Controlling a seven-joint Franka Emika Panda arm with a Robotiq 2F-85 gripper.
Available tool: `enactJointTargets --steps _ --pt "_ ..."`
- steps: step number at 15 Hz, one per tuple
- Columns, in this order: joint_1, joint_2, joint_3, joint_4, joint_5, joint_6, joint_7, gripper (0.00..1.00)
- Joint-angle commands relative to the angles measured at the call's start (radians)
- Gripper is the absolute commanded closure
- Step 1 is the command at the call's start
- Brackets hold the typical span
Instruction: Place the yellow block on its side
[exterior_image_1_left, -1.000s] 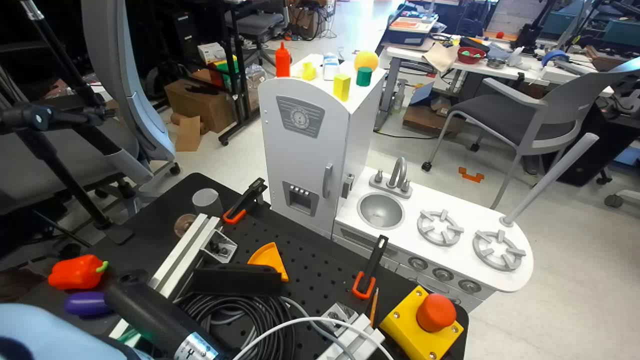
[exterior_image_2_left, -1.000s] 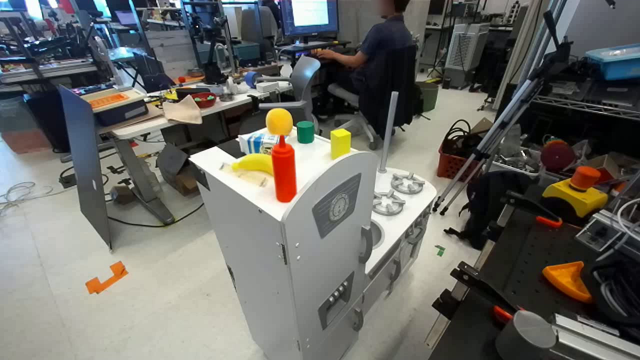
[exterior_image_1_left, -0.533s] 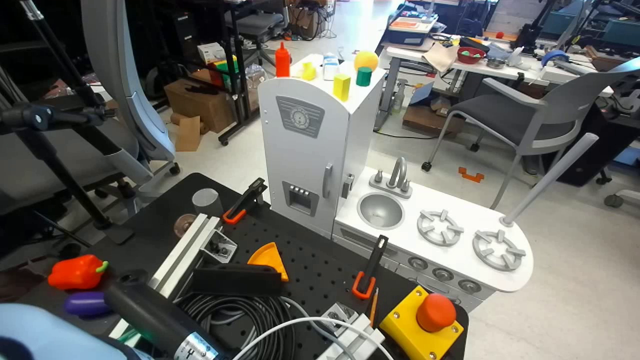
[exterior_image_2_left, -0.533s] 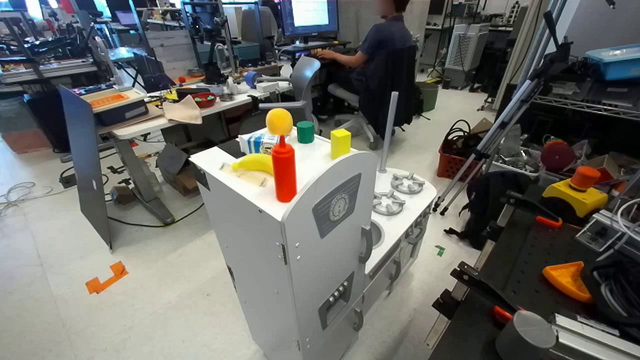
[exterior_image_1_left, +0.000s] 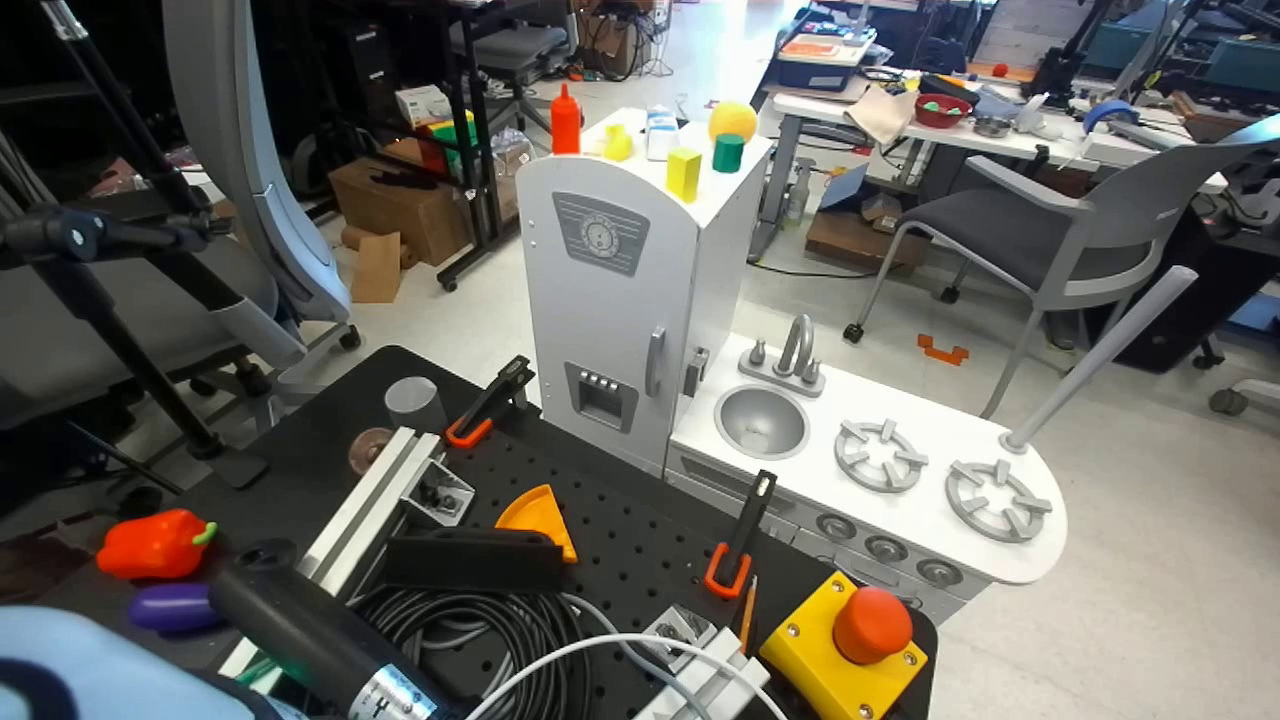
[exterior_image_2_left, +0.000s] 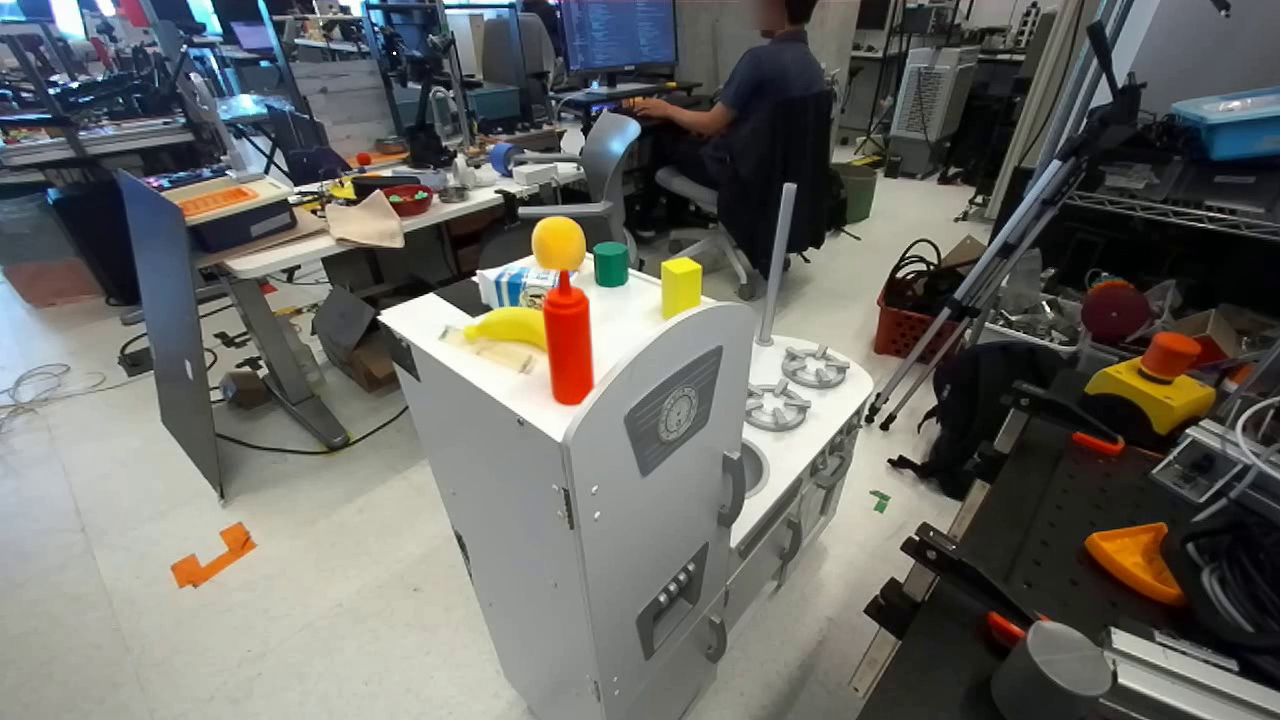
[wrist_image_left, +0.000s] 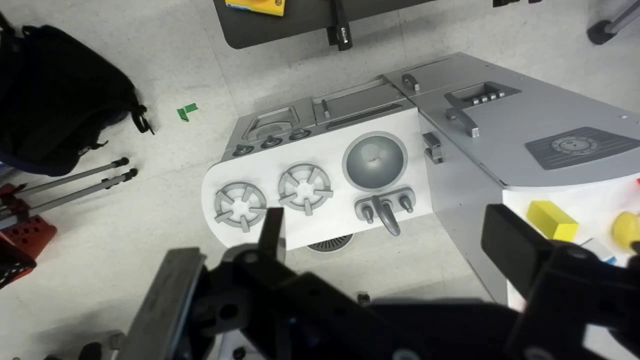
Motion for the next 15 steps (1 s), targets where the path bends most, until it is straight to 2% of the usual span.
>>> enactJointTargets --steps 1,5,15 --pt "0.052 0.116 0.028 0.023 0.058 0.050 -0.024 0.00" --pt "0.101 0.253 0.084 0.026 0.096 0.149 0.002 0.00" --pt "0.160 0.558 0.221 0.118 0.111 0.303 0.131 0.00"
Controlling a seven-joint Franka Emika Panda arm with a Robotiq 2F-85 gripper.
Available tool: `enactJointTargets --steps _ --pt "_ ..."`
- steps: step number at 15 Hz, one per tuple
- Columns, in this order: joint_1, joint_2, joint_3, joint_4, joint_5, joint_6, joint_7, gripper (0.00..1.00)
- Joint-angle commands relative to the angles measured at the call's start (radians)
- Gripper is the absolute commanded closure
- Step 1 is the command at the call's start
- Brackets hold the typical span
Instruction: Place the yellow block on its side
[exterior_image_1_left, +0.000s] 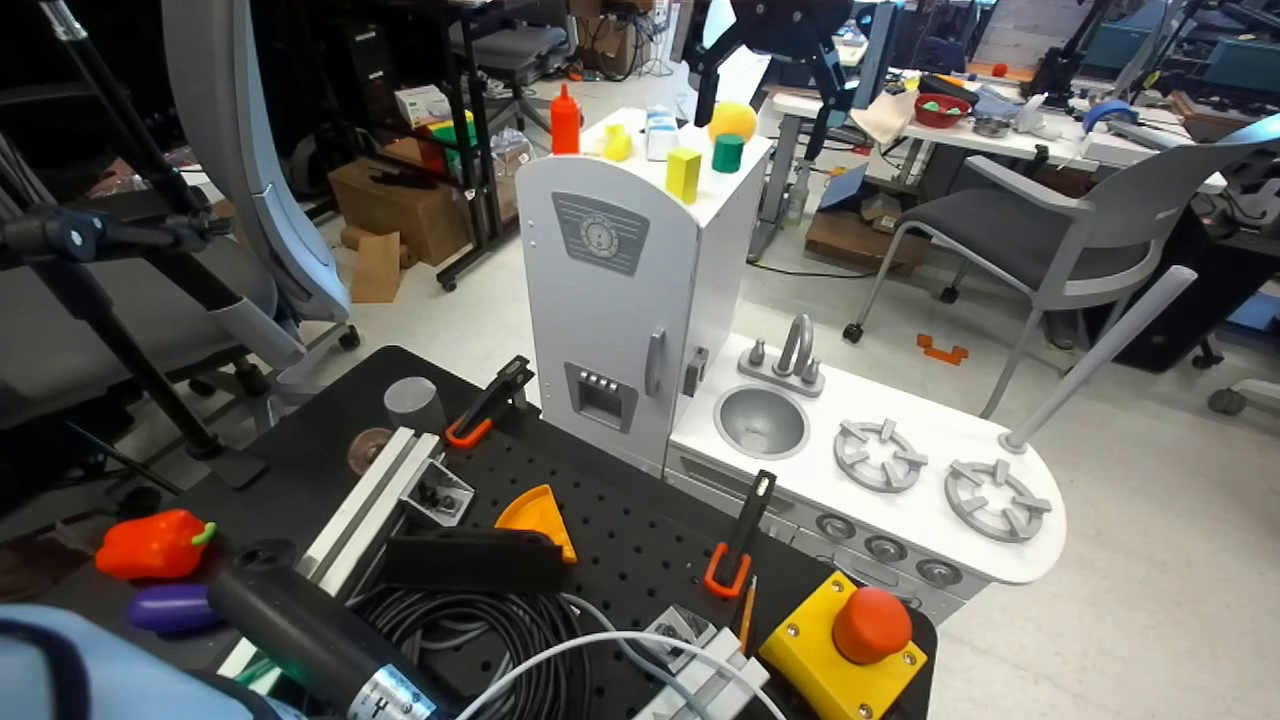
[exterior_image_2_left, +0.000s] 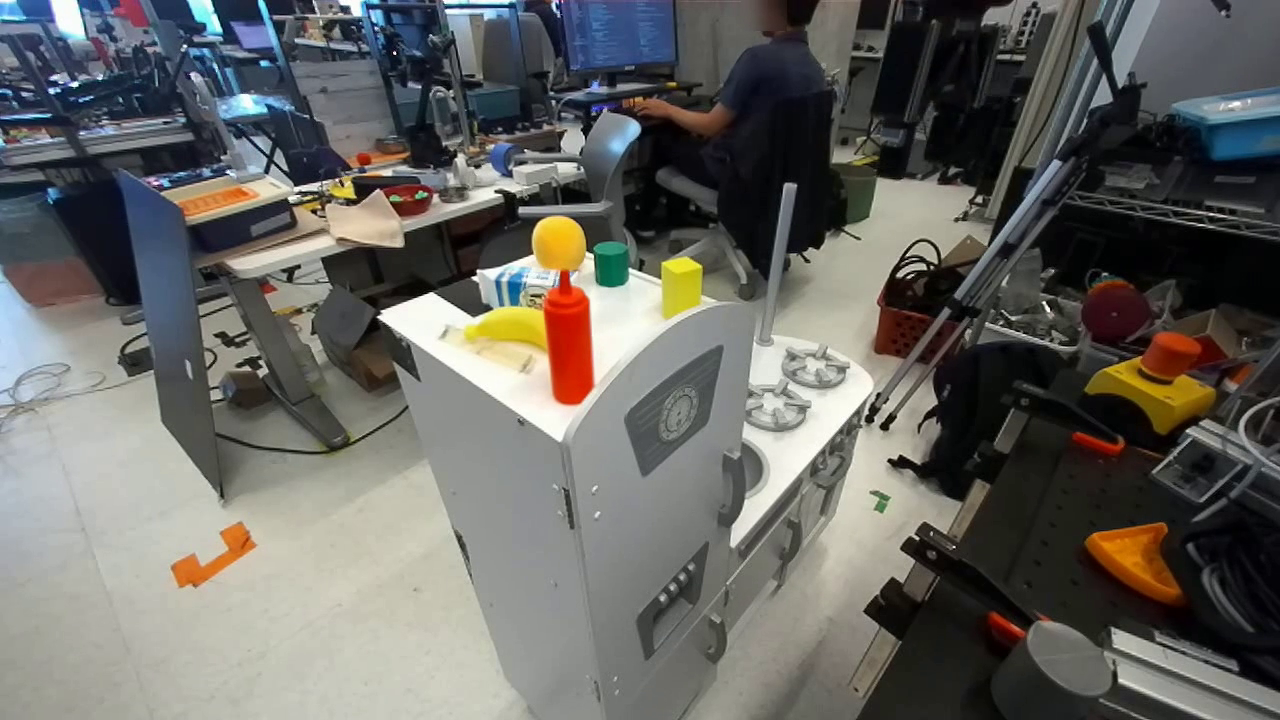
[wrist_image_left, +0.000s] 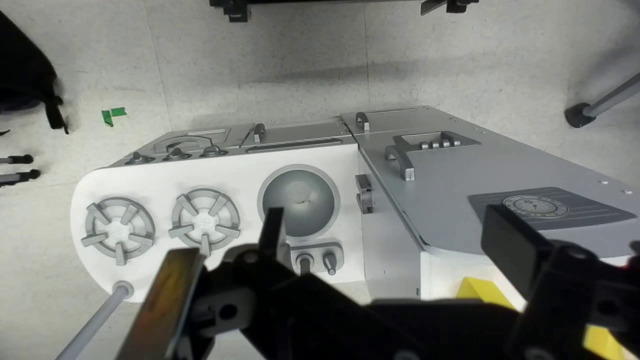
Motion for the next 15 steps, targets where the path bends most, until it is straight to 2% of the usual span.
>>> enactJointTargets --steps 1,6,11,15 --pt "0.014 0.109 0.034 0.084 0.031 0.035 0.036 0.00" --pt "0.026 0.260 0.065 0.233 0.043 0.035 0.077 0.00" --pt "0.051 0.449 0.080 0.451 0.019 -0.001 0.126 0.00" --pt "0.072 0.557 0.095 0.559 0.033 0.015 0.122 0.00"
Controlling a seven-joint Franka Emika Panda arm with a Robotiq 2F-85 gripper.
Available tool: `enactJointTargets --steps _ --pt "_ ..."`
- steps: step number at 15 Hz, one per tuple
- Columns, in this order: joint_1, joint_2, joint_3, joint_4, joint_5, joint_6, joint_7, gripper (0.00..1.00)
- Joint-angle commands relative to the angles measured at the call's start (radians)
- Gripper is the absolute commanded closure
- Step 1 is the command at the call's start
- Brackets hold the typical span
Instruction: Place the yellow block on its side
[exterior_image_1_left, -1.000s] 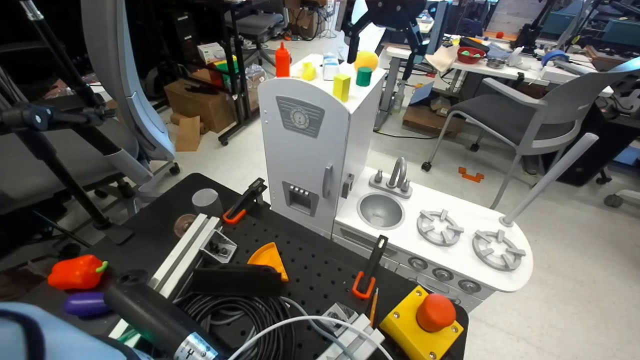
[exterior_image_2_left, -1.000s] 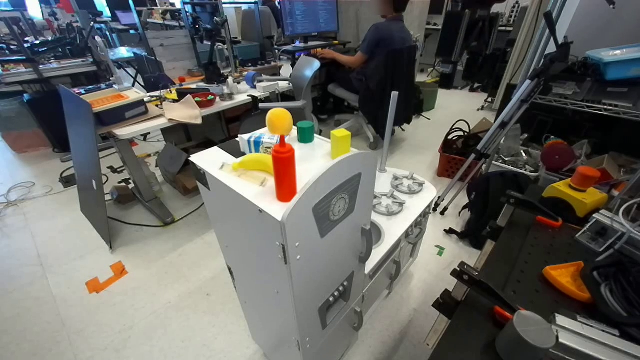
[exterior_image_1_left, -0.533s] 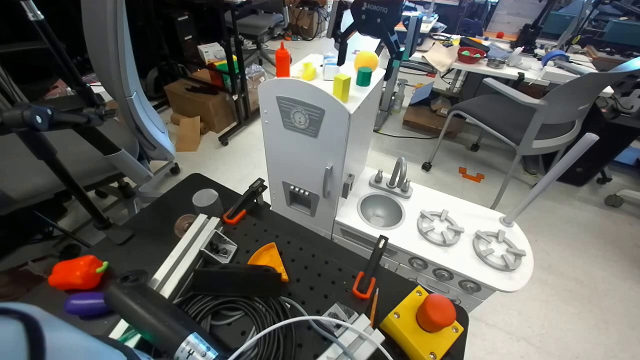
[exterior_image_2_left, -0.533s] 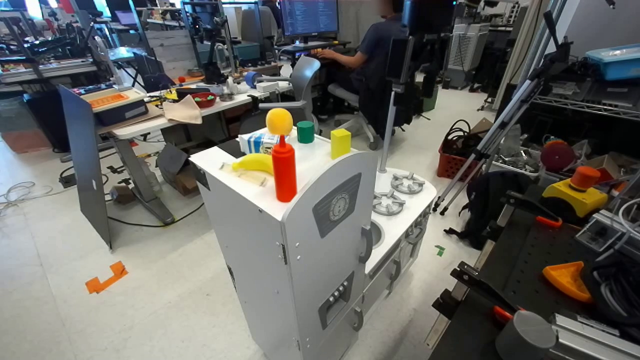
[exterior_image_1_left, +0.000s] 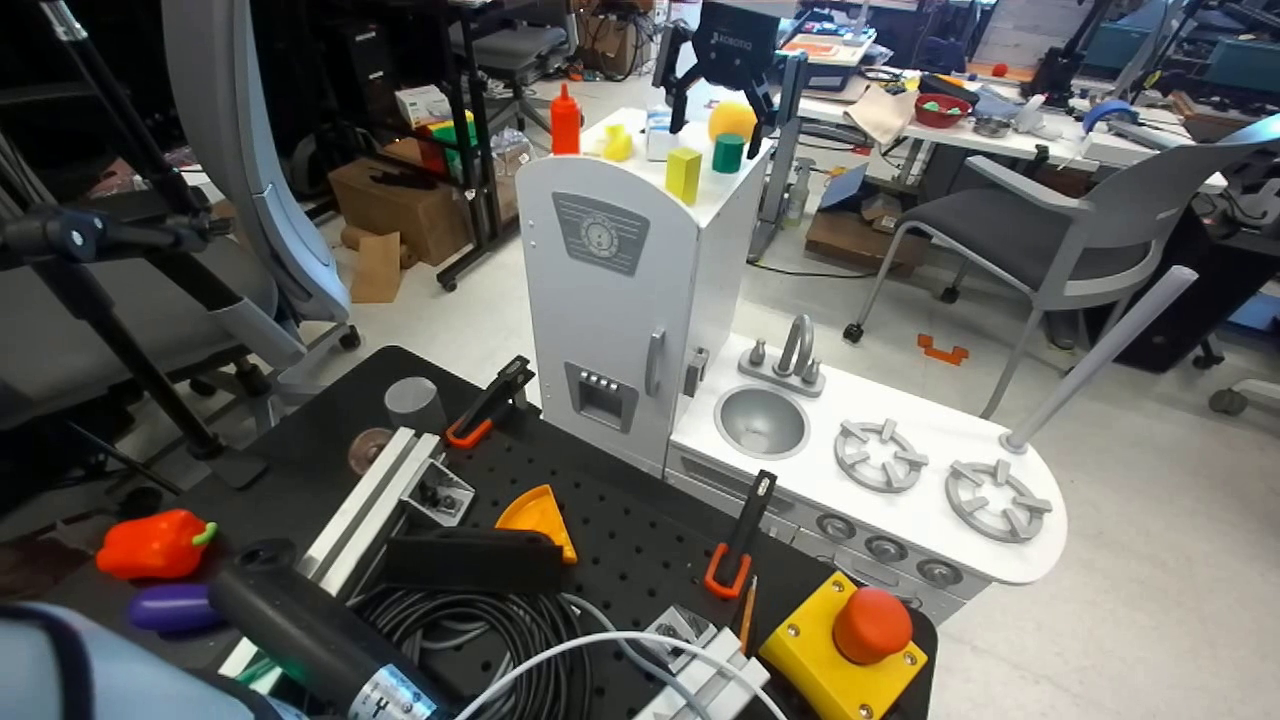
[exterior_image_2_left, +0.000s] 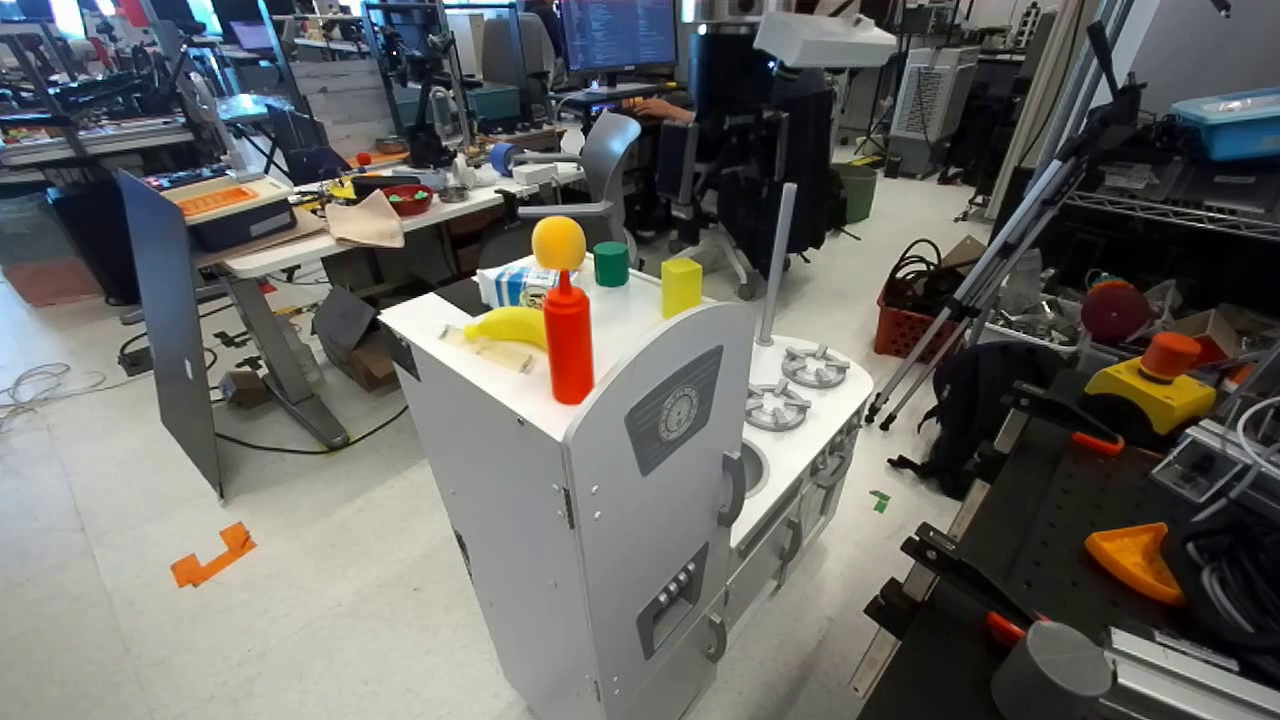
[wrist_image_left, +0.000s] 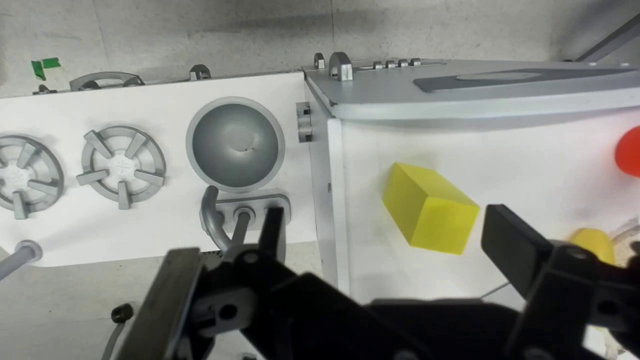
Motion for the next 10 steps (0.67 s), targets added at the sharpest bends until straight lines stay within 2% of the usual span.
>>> enactJointTargets --steps 1,7,10 --pt "0.016 0.104 0.016 0.126 0.017 -0.011 0.010 0.00" --pt "0.025 0.199 0.039 0.238 0.033 -0.047 0.006 0.00" --pt "0.014 0.212 0.051 0.266 0.061 -0.107 0.000 0.00"
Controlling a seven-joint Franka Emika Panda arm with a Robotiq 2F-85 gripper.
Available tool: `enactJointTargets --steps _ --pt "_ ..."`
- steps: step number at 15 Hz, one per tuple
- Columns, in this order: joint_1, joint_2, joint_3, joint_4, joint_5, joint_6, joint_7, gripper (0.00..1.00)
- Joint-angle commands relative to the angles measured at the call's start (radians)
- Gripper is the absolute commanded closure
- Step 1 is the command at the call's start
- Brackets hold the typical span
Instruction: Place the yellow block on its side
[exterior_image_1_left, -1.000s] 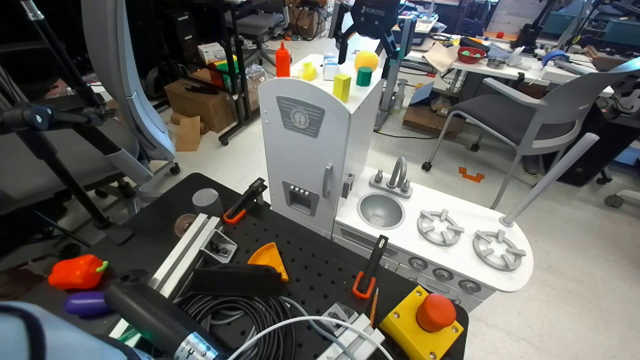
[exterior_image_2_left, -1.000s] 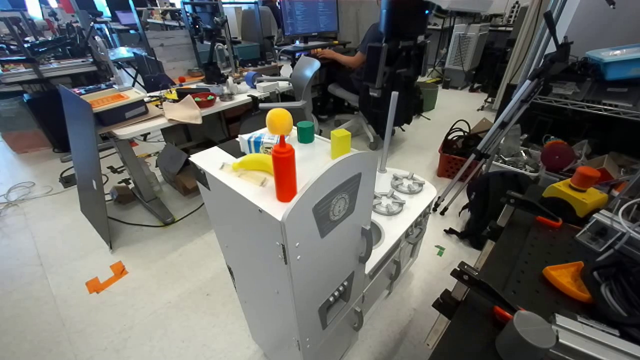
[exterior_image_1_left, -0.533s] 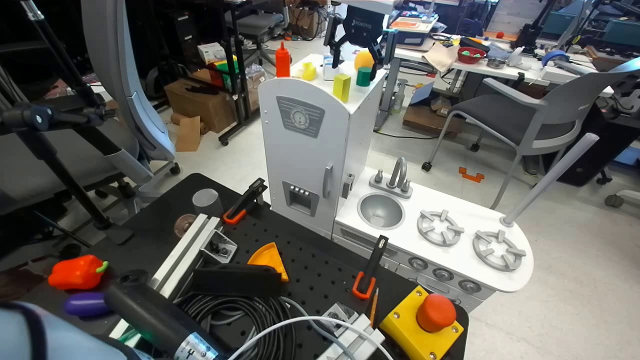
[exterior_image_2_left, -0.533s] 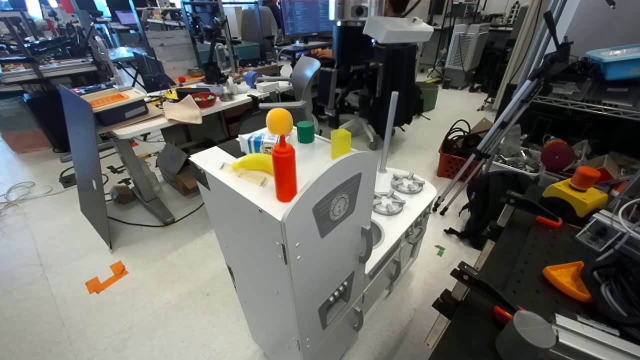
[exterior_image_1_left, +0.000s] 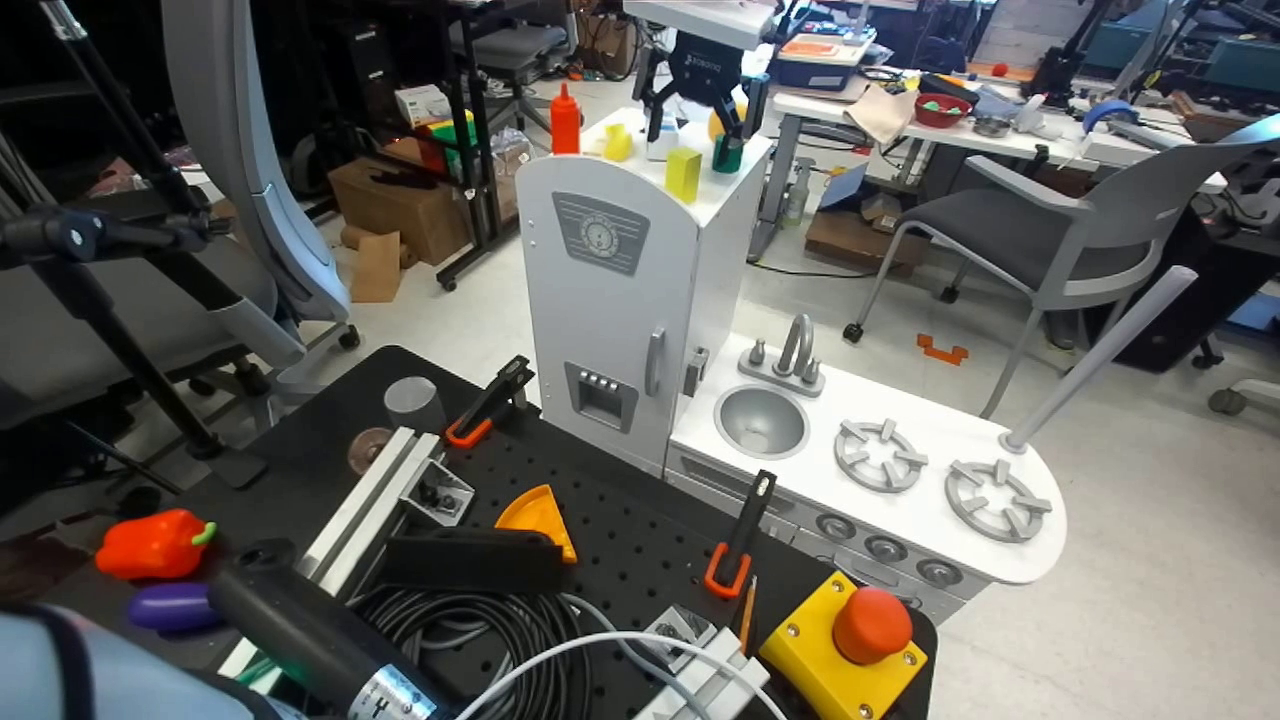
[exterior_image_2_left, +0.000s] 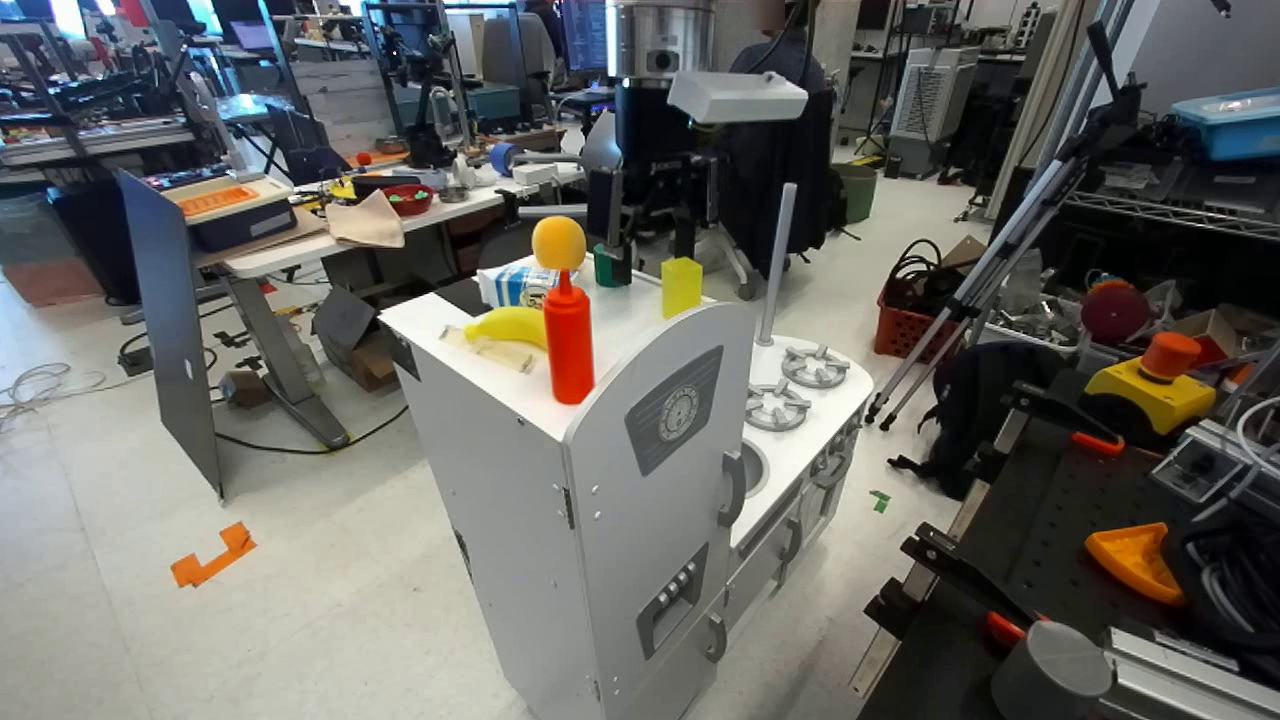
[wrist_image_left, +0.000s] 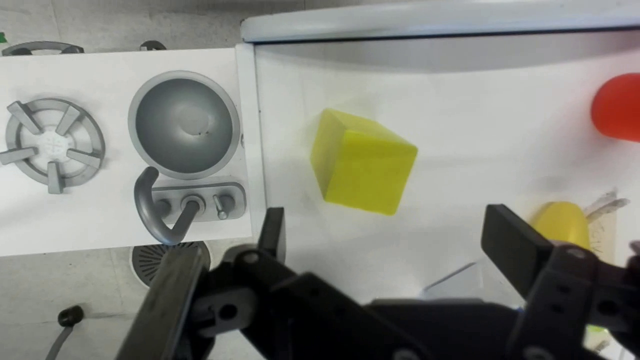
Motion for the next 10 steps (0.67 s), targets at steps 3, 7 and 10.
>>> enactJointTargets --steps 3,7,10 --pt "-0.013 0.020 0.016 0.073 0.086 -0.143 -0.002 0.00" --pt "-0.011 0.006 0.006 0.071 0.108 -0.181 0.010 0.00" --pt "-0.010 0.004 -0.003 0.064 0.102 -0.180 0.024 0.25"
